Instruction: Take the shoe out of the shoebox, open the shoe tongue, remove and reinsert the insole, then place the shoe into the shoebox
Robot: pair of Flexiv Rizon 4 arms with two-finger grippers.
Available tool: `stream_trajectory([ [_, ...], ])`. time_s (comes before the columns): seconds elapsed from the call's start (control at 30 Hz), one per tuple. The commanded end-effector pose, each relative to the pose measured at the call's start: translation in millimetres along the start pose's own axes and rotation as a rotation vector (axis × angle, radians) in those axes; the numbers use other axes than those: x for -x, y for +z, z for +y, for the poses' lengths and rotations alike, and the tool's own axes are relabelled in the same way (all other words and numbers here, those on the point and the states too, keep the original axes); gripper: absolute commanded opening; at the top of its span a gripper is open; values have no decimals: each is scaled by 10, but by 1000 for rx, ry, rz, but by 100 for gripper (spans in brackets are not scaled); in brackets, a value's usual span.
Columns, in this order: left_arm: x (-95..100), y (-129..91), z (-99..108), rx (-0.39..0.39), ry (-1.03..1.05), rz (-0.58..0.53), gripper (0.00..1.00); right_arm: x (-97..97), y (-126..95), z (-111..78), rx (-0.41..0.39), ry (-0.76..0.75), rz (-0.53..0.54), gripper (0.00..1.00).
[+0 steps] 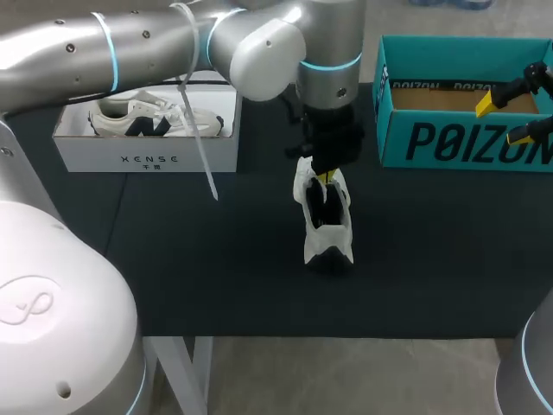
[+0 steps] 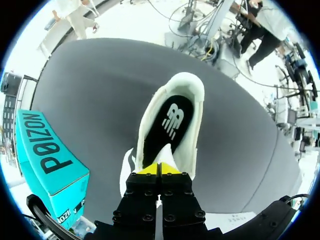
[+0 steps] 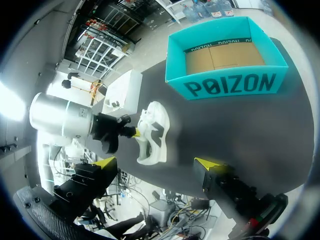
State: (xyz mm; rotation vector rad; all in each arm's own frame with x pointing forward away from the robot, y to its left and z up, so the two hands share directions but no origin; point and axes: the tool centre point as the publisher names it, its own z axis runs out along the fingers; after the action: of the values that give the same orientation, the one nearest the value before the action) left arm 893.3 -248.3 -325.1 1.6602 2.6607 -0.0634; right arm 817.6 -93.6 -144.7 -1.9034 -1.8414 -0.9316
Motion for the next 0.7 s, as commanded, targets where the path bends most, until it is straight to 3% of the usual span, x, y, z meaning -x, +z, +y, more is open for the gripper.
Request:
stream_trajectory([
  [0.03, 47, 69, -114, 0, -32, -44, 0, -1, 1, -7, 1, 2, -3, 100],
  [0.17, 109, -68, -61, 26, -60, -112, 0, -1, 1, -7, 1, 2, -3, 100],
  [0.37, 51, -221, 229, 88, -95, -113, 0, -1, 1, -7, 1, 2, -3, 100],
  [0.5, -17, -188, 352, 96, -110, -90, 0, -1, 1, -7, 1, 2, -3, 100],
  [0.7, -85, -60, 318, 77, -120, -49, 0, -1, 1, -7, 1, 2, -3, 100],
])
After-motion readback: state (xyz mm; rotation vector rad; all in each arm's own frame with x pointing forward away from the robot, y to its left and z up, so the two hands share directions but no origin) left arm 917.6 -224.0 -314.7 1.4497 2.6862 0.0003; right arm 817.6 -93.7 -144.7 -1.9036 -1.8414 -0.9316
